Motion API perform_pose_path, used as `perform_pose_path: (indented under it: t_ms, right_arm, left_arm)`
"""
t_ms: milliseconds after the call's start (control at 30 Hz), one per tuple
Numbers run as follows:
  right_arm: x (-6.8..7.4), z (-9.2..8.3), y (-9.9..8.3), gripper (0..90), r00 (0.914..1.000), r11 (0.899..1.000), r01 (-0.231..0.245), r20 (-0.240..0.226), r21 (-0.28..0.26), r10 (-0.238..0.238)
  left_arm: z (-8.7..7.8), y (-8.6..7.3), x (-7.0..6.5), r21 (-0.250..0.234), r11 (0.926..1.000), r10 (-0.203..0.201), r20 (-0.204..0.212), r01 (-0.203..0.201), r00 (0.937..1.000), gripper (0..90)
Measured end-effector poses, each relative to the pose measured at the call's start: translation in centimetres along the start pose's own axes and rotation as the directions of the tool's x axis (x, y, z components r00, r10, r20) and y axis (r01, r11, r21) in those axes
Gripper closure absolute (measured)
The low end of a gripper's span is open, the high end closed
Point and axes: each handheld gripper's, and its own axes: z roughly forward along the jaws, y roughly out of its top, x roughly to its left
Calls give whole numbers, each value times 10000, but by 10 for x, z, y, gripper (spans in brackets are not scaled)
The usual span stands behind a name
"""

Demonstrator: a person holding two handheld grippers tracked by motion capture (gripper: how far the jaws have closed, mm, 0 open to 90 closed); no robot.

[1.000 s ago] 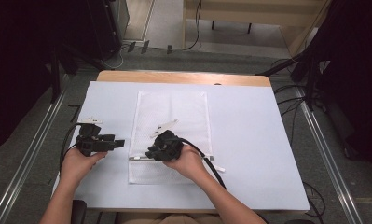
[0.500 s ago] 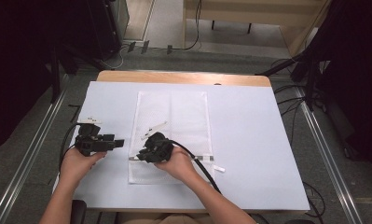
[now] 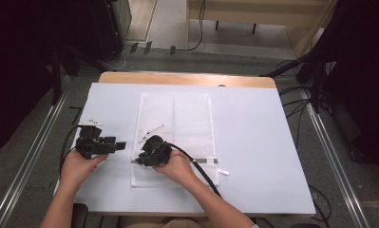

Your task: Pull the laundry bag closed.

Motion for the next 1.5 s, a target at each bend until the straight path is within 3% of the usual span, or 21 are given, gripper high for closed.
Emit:
perform_pose_path:
  t_ms: [800, 1000, 1100, 1233, 1500]
  right_arm:
    - [17, 7, 3, 845, 9943, 9955, 945, 497, 7, -944]
    - [16, 4, 2, 830, 9975, 9976, 670, 230, 164, -674]
    - [11, 2, 2, 775, 9991, 9989, 428, -4, 214, -428]
    - [8, 0, 2, 816, 9995, 9991, 304, -101, 312, -301]
    - [12, 7, 1, 842, 9981, 9981, 585, -185, 189, -582]
  left_arm:
    - [-7, -3, 7, -192, 9995, -240, -130, 237, 9996, 408]
    - [-7, -3, 7, -196, 9995, -246, -147, 244, 9996, 408]
    - [-8, -3, 7, -175, 9996, -220, -155, 217, 9996, 408]
    - [-7, -3, 7, -190, 9995, -249, -151, 246, 9996, 408]
    - [-8, -3, 8, -241, 9994, -267, -162, 263, 9995, 408]
